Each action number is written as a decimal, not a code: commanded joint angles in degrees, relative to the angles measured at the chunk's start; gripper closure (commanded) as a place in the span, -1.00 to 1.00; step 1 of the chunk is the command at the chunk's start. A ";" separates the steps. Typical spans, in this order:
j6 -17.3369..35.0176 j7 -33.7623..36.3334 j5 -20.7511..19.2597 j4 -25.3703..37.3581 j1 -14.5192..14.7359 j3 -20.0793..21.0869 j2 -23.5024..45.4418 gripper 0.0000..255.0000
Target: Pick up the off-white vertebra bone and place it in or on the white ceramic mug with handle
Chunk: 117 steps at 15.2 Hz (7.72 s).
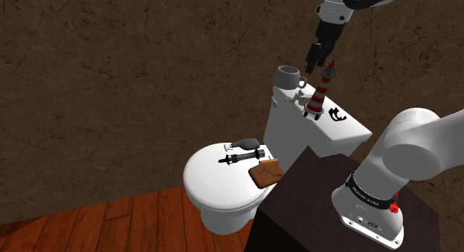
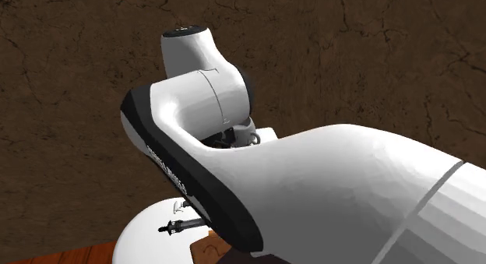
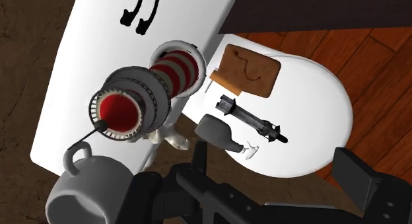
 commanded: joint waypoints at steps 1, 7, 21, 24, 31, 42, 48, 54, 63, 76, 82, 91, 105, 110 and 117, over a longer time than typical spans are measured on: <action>2.61 -3.08 -0.97 -0.15 -0.27 -2.75 2.10 -1.00; 10.52 -12.64 -2.11 1.60 -0.19 -11.43 11.05 -1.00; 23.92 -40.73 13.96 14.39 2.97 -28.16 40.95 -1.00; 26.12 -41.74 15.36 13.33 2.81 -28.10 42.53 -1.00; 28.69 -43.11 17.30 12.22 2.64 -27.98 44.58 -1.00; 28.67 -43.11 17.30 12.23 2.64 -27.98 44.58 1.00; 24.11 -38.32 17.12 11.31 2.15 -28.89 42.76 -1.00; 17.86 -30.02 17.69 8.39 1.09 -30.06 39.75 -1.00; 22.08 -31.78 20.11 5.82 1.28 -29.95 42.26 -1.00; 22.65 -32.56 21.39 6.19 1.36 -29.84 43.68 1.00; 18.50 -29.23 17.12 7.18 1.37 -29.90 38.85 1.00; 11.73 -25.69 13.34 10.48 1.18 -29.05 33.85 1.00; 0.98 -22.32 10.57 17.62 0.97 -27.28 29.00 1.00; -2.84 -21.58 10.20 20.74 1.01 -26.73 28.08 1.00; -6.45 -30.99 21.68 37.61 0.28 -31.49 47.11 1.00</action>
